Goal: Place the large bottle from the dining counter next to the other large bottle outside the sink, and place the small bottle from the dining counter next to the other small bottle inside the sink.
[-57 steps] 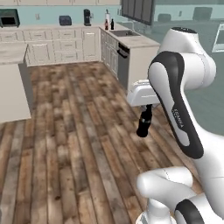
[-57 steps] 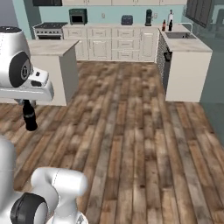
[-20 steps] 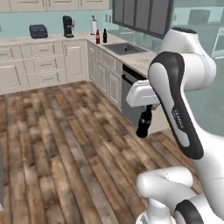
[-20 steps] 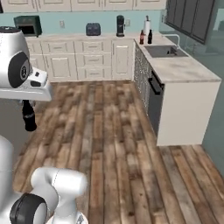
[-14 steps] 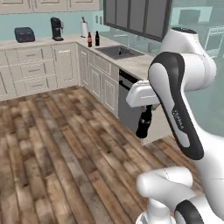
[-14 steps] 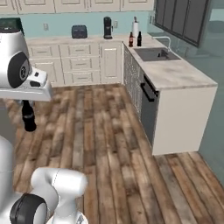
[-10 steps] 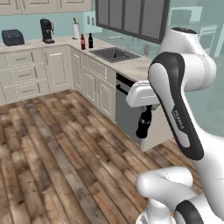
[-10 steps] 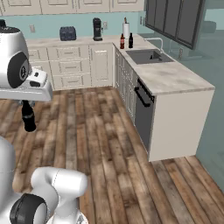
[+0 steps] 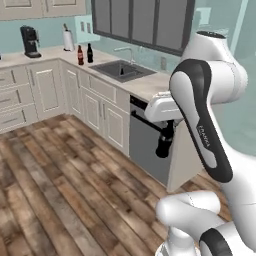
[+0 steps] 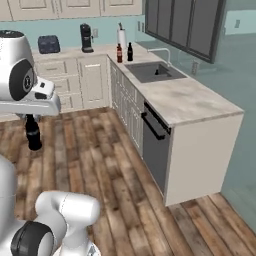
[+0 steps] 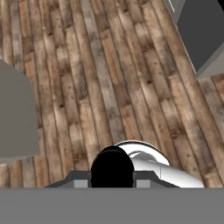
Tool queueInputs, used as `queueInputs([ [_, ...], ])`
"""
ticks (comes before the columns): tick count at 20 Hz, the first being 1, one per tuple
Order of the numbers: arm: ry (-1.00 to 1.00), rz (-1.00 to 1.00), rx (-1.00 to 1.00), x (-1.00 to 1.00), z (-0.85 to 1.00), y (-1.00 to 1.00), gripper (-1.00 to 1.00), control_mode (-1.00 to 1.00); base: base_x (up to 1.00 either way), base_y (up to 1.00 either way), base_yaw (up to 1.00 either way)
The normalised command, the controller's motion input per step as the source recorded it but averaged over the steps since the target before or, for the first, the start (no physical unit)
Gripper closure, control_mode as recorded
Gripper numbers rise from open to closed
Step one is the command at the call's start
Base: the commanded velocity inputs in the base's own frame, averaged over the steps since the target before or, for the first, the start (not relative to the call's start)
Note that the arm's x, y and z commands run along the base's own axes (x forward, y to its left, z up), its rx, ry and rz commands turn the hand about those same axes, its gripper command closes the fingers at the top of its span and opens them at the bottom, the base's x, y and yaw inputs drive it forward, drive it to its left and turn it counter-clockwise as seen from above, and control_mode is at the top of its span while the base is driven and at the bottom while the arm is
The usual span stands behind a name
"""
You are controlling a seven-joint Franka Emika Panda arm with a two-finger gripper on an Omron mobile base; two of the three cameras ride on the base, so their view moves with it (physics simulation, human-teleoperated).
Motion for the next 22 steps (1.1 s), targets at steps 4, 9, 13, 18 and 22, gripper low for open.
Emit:
queueInputs([
  [4,0.00,0.00,0.00,0.00,0.00,0.00,1.00,1.00,1.00,0.48,-0.19],
  [9,0.00,0.00,0.00,0.00,0.00,0.00,1.00,1.00,1.00,0.49,-0.31],
  [13,0.00,0.00,0.00,0.00,0.00,0.00,1.00,1.00,1.00,0.45,-0.47],
  [18,0.00,0.00,0.00,0.00,0.00,0.00,1.00,1.00,1.00,0.42,-0.53],
  [22,0.00,0.00,0.00,0.00,0.00,0.00,1.00,1.00,1.00,0.36,-0.57],
])
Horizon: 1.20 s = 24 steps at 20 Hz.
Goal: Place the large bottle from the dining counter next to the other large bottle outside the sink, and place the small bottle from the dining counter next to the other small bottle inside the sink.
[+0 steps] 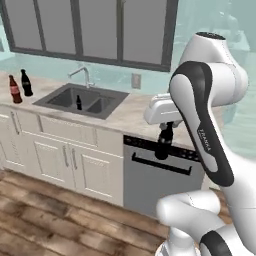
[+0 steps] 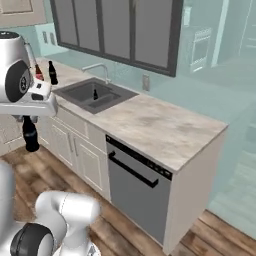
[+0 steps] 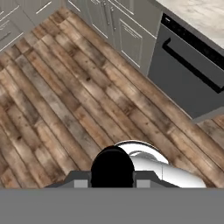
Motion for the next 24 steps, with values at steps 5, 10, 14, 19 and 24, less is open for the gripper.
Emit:
queueInputs([
  [5,0.00,0.00,0.00,0.00,0.00,0.00,1.00,1.00,0.81,0.57,-0.56],
  [10,0.00,0.00,0.00,0.00,0.00,0.00,1.00,1.00,0.29,0.65,-0.34],
  [14,0.00,0.00,0.00,0.00,0.00,0.00,1.00,1.00,0.28,0.58,-0.25],
  [19,0.00,0.00,0.00,0.00,0.00,0.00,1.00,1.00,0.31,0.54,-0.11],
  [24,0.00,0.00,0.00,0.00,0.00,0.00,1.00,1.00,0.65,0.47,-0.23],
])
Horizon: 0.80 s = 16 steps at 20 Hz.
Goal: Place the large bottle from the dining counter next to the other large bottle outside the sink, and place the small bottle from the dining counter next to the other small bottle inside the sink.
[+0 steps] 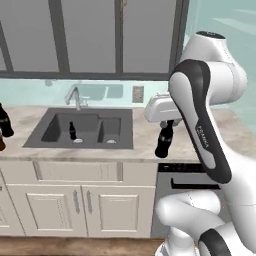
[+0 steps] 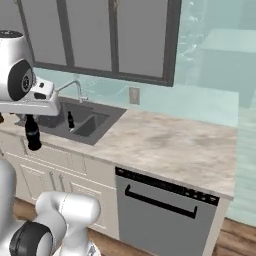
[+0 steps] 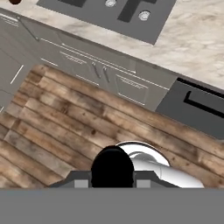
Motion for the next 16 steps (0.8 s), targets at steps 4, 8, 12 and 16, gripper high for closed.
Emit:
queueInputs([
  [4,0.00,0.00,0.00,0.00,0.00,0.00,1.00,1.00,0.64,0.35,-0.35],
  [8,0.00,0.00,0.00,0.00,0.00,0.00,1.00,1.00,0.40,0.31,-0.41],
  [12,0.00,0.00,0.00,0.00,0.00,0.00,1.00,1.00,0.27,0.44,-0.36],
  [16,0.00,0.00,0.00,0.00,0.00,0.00,1.00,1.00,0.46,0.61,-0.29],
])
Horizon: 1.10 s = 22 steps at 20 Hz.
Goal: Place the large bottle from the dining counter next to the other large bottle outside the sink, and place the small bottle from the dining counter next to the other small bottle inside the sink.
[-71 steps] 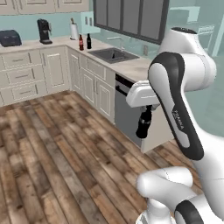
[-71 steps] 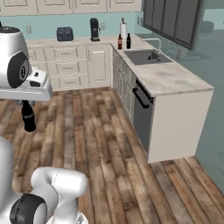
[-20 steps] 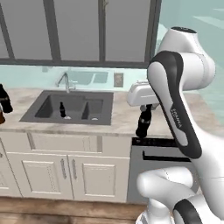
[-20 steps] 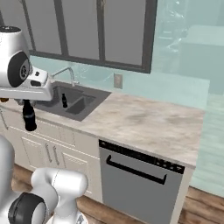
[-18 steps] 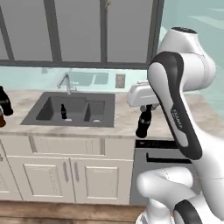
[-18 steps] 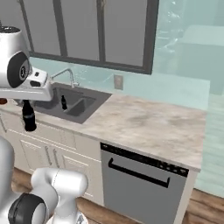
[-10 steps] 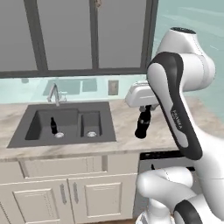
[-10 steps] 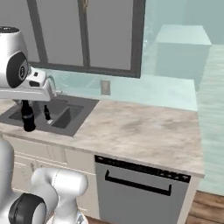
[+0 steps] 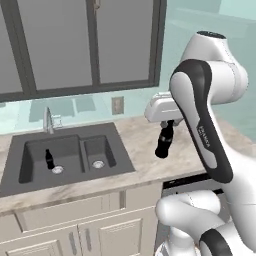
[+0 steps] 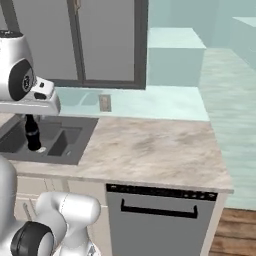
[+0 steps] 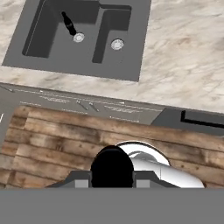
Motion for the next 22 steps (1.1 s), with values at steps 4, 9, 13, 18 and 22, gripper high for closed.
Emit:
queueInputs([
  [4,0.00,0.00,0.00,0.00,0.00,0.00,1.00,1.00,0.34,0.68,-0.19],
  [9,0.00,0.00,0.00,0.00,0.00,0.00,1.00,1.00,0.47,0.51,-0.07],
  [13,0.00,0.00,0.00,0.00,0.00,0.00,1.00,1.00,0.50,0.20,-0.03],
  [18,0.00,0.00,0.00,0.00,0.00,0.00,1.00,1.00,0.47,0.18,0.00],
  [22,0.00,0.00,0.00,0.00,0.00,0.00,1.00,1.00,0.12,0.06,0.00],
])
